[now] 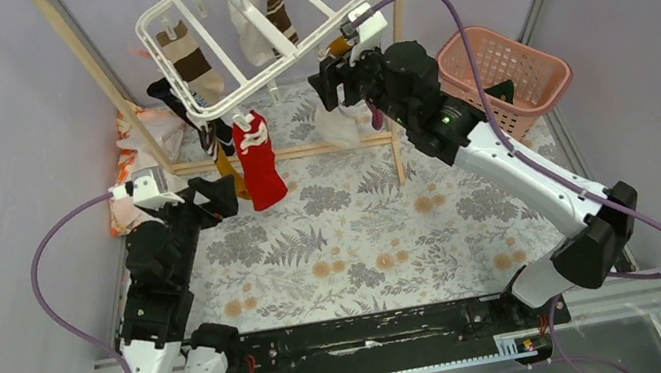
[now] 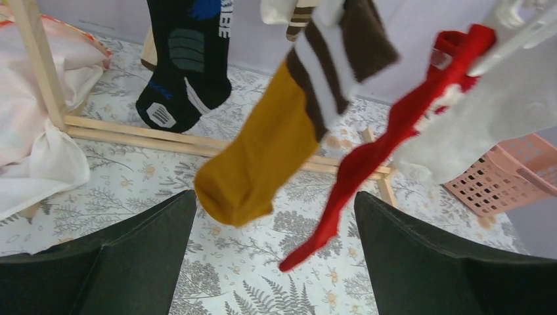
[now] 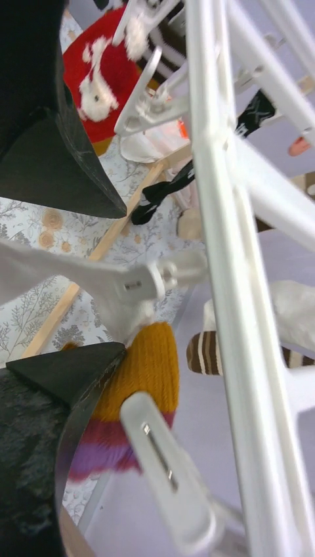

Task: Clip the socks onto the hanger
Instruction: Open the clamp at the hanger.

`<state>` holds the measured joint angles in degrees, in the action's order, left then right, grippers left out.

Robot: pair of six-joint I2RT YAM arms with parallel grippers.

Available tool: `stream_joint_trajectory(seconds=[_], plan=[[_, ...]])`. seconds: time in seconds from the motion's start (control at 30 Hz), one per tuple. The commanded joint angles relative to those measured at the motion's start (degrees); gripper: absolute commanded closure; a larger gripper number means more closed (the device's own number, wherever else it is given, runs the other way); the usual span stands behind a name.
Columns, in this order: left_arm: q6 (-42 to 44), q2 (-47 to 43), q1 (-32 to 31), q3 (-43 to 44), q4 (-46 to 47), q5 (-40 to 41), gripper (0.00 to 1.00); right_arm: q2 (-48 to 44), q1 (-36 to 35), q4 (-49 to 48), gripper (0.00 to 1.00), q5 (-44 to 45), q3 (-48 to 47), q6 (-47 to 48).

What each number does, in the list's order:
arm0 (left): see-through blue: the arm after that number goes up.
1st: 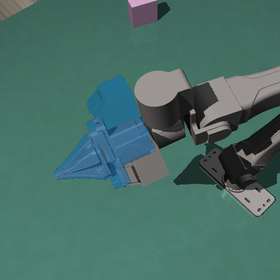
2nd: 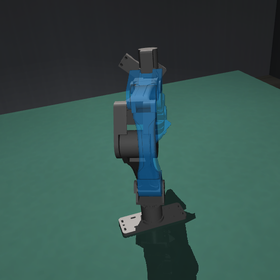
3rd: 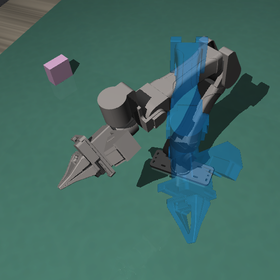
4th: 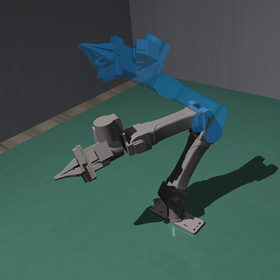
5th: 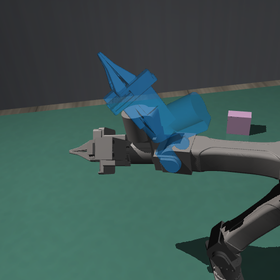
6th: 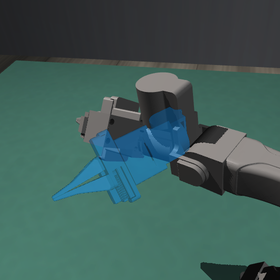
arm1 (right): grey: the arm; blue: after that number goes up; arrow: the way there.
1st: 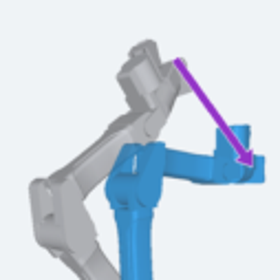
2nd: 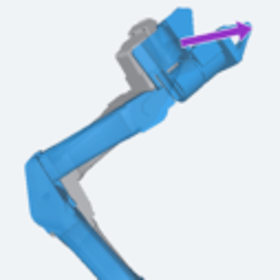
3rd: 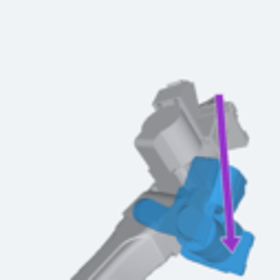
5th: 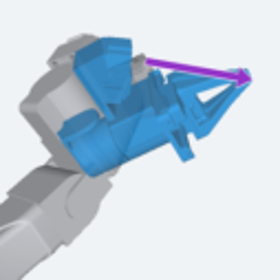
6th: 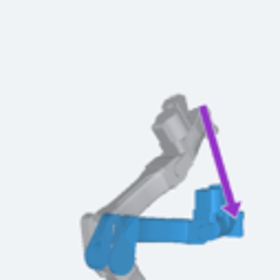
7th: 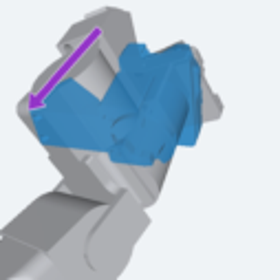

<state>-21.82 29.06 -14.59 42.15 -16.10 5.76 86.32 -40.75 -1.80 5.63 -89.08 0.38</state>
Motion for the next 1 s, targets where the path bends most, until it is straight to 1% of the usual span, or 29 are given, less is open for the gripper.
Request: stream_joint_trajectory(seconds=[0.0, 0.1, 0.23, 0.33, 0.4, 0.53, 0.6, 0.77, 0.8, 0.97], plan=[[4.07, 2.63, -0.26, 2.0, 6.83, 1.99, 0.01, -4.81, 0.23, -1.12, 0.24, 1.94, 0.47, 0.84], [6.76, 8.19, -0.26, 4.48, 8.5, 0.19, 0.01, -6.82, 0.17, -0.61, 0.24, 1.6, 1.38, 0.85], [7.79, 14.94, -0.22, 8.29, 9.73, -2.34, 0.01, -10.24, 0.18, 0.02, 0.24, -1.82, 3.75, 0.14], [8.01, 16.81, -0.26, 9.31, 12.08, -3.68, 0.01, -13.1, 0.23, 0.38, 0.23, -8.32, 5.69, -0.87], [8.15, 17.41, -0.26, 9.48, 13.41, -4.52, 0.01, -14.4, 0.26, -1.78, 0.21, -11.5, 7.99, -2.02], [9.11, 20.34, -0.25, 11.29, 13.22, -5.32, 0.01, -12.47, 0.13, -0.45, 0.22, -13.62, 7.11, -1.87], [9.19, 21.41, -0.26, 11.63, 13.46, -5.48, 0.01, -11.6, 0.1, -1.47, 0.23, -14.53, 7.28, -2.4], [8.3, 22.33, -0.26, 10.9, 15.27, -5.5, 0.01, -8.93, 0.02, -3.95, 0.24, -15.27, 7.08, -2.93], [8.29, 22.56, -0.25, 10.71, 15.85, -6.58, 0.01, -8.3, 0.05, -4.14, 0.25, -15.09, 6.82, -2.81], [7.8, 24.27, -0.24, 10.27, 16.96, -7.88, 0.01, -5.15, -0.31, -4.09, 0.26, -15.65, 3.96, -2.58]])
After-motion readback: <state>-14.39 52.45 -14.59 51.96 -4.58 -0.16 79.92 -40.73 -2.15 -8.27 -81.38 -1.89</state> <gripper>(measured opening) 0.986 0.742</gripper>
